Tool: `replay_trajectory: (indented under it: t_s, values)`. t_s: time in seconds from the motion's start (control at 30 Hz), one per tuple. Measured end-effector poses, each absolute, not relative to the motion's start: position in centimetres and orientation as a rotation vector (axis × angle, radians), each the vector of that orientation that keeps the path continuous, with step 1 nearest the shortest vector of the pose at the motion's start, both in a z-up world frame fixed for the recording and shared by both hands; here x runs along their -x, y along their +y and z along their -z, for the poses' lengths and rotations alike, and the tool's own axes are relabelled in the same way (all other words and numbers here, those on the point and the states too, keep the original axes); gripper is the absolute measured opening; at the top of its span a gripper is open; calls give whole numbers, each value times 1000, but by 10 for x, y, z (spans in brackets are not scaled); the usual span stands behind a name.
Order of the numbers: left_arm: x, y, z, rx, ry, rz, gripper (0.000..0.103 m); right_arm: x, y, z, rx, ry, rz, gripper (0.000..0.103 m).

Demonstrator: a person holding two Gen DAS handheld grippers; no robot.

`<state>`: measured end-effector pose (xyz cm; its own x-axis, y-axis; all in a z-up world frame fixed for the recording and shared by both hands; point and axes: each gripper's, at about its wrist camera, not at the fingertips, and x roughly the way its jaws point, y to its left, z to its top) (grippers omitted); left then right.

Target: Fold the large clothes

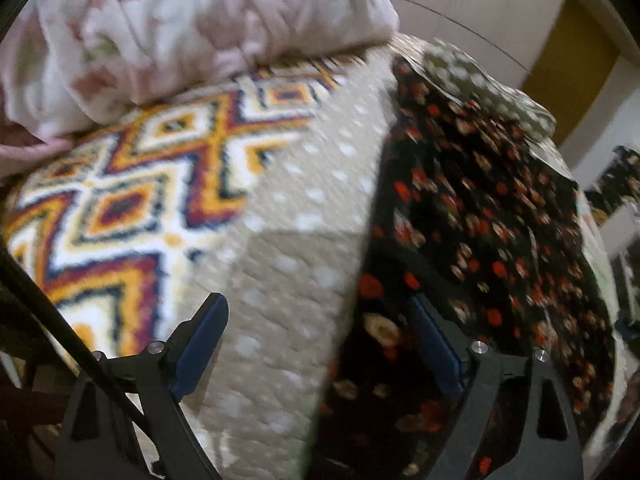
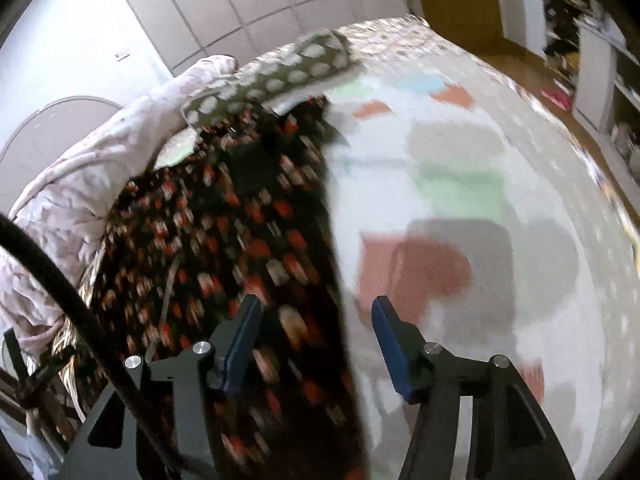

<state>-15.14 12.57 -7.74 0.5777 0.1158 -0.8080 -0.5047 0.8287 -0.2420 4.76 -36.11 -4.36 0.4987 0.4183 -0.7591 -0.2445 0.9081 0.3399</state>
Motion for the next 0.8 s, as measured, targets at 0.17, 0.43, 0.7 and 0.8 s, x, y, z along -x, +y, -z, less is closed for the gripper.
replay_trajectory:
  t_s: [0.17,0.43,0.7,0.8]
  values:
    - [138,122,98,611,926,-226,87,-14,-391,81,-296,1014,-413,64]
    - [150,93,92,577,939,-151,50,11,-407,107,-546,1028,-535,65]
    - [174,84,90,603,892,-94,51,42,-410,116,-680,1040,-685,65]
    - [183,87,89,655,871,-35,51,57,-409,116,-674,1028,-708,65]
